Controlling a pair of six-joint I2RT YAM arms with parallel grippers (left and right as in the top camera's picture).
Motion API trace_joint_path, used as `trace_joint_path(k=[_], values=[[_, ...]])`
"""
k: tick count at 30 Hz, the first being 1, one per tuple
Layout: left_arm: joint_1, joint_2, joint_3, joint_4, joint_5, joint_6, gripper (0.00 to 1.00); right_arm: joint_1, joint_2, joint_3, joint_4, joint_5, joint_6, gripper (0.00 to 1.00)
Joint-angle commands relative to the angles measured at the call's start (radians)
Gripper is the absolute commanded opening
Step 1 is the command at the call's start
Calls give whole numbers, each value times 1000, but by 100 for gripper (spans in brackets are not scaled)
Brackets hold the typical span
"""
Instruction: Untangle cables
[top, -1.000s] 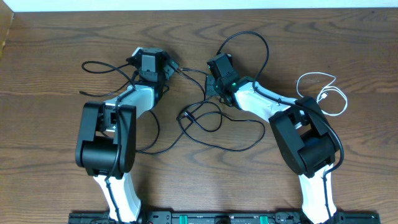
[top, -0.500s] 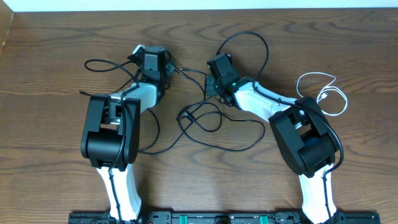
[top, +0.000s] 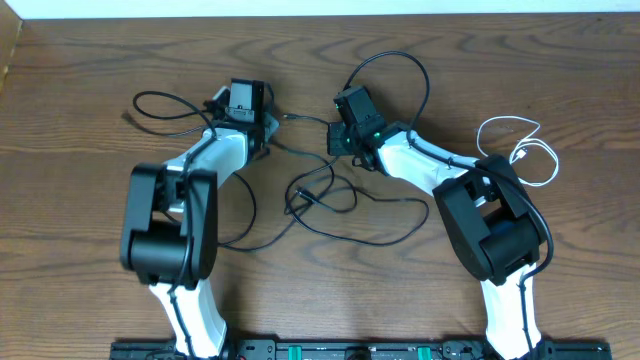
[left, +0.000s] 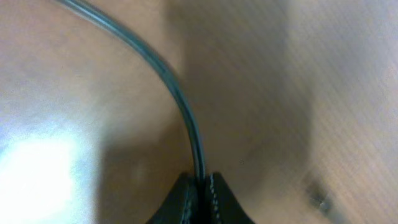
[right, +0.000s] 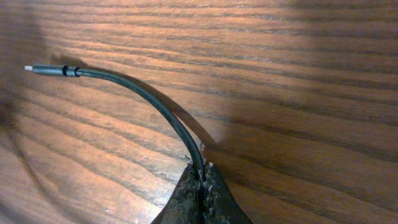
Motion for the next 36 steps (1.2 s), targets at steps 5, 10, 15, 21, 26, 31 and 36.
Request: trace_joint_path(k=[5, 10, 15, 21, 26, 31, 36], values=[[2, -203, -40, -311, 44, 200, 7, -64, -36, 6, -30, -254, -71, 1], [42, -350, -40, -463, 5, 219, 8, -77, -156, 6, -119, -274, -148, 1], [75, -363, -44, -495, -19, 262, 8, -72, -346, 6, -244, -265, -235, 1], [82, -328, -47, -490, -21, 271, 8, -71, -572, 6, -387, -87, -255, 1], [82, -312, -47, -471, -64, 270, 8, -72, -713, 6, -491, 195, -266, 1], [82, -311, -47, -460, -64, 270, 8, -108, -785, 6, -603, 432, -265, 1], [82, -311, -47, -457, -109, 270, 7, -224, -803, 6, -749, 555, -171, 1]])
